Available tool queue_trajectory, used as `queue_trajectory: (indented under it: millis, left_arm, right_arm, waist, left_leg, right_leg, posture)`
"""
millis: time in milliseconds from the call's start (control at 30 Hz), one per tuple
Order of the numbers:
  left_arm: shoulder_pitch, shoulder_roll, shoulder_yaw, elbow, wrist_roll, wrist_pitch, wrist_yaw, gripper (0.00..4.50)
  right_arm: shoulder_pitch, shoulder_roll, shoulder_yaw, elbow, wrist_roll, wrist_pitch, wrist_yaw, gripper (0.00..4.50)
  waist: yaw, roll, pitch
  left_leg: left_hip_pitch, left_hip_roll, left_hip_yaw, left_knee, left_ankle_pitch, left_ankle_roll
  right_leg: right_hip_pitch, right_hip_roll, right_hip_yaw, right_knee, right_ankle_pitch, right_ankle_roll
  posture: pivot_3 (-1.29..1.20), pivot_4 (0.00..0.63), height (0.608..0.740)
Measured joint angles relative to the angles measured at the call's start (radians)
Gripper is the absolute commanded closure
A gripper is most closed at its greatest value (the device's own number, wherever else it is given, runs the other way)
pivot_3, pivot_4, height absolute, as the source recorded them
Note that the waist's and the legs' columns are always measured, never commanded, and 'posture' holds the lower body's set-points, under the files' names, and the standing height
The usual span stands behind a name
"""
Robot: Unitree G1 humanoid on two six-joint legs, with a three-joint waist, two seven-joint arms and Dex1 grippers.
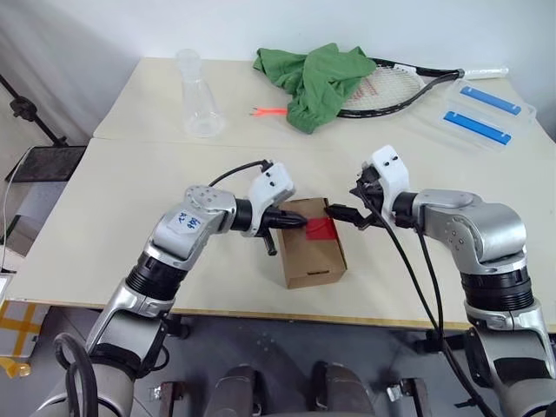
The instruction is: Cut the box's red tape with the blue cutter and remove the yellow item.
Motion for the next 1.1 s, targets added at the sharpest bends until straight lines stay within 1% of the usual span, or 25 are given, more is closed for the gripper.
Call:
queue_trajectory:
  millis: [333, 633, 700, 767, 933, 1100]
  left_arm:
    - [0.032, 0.014, 0.003, -0.050, 0.000, 0.012, 0.006, 4.50]
    - [0.039, 0.015, 0.002, -0.049, 0.006, 0.007, 0.009, 4.50]
    - [0.039, 0.011, 0.000, -0.034, 0.015, -0.013, 0.017, 4.50]
    - [0.029, -0.001, -0.001, 0.008, 0.025, -0.051, 0.029, 4.50]
    - [0.020, -0.003, 0.000, 0.040, 0.031, -0.088, 0.031, 4.50]
    - [0.014, -0.004, -0.002, 0.064, 0.034, -0.103, 0.028, 4.50]
  right_arm:
    - [0.007, -0.061, 0.064, 0.044, -0.016, -0.109, 0.055, 0.07]
    - [-0.005, -0.067, 0.083, 0.072, -0.026, -0.137, 0.080, 0.07]
    - [-0.015, -0.066, 0.071, 0.072, -0.022, -0.125, 0.079, 0.07]
    - [-0.027, -0.049, 0.041, 0.067, 0.001, -0.048, 0.062, 0.07]
    - [-0.027, -0.025, -0.002, 0.035, 0.031, 0.057, 0.026, 0.07]
    - [0.008, -0.033, -0.033, 0.027, 0.035, 0.082, 0.007, 0.07]
  waist:
    - [0.005, -0.004, -0.003]
    - [0.005, -0.006, -0.005]
    - [0.006, -0.006, -0.005]
    - [0.008, -0.007, -0.005]
    - [0.003, -0.006, -0.005]
    - [0.001, -0.006, -0.005]
  left_leg:
    - [0.001, -0.001, -0.003, 0.001, 0.000, 0.000]
    - [0.002, -0.001, -0.004, 0.001, 0.000, 0.000]
    - [0.002, -0.001, -0.004, 0.001, 0.000, 0.000]
    - [0.002, -0.001, -0.004, 0.002, 0.000, 0.000]
    - [0.002, 0.000, -0.004, 0.001, 0.000, 0.000]
    - [0.002, 0.000, -0.003, 0.001, 0.000, 0.000]
  right_leg:
    - [0.003, -0.001, 0.000, 0.000, 0.000, 0.000]
    - [0.004, -0.001, 0.000, 0.000, 0.000, 0.000]
    - [0.004, -0.001, 0.000, 0.000, 0.000, 0.000]
    - [0.005, -0.001, 0.000, 0.000, 0.000, 0.000]
    - [0.004, -0.001, 0.000, 0.000, 0.000, 0.000]
    - [0.004, -0.001, 0.000, 0.000, 0.000, 0.000]
  posture:
    - [0.00, 0.150, 0.740]
    - [0.00, 0.150, 0.740]
    - [0.00, 0.150, 0.740]
    - [0.00, 0.150, 0.740]
    - [0.00, 0.150, 0.740]
    - [0.00, 0.150, 0.740]
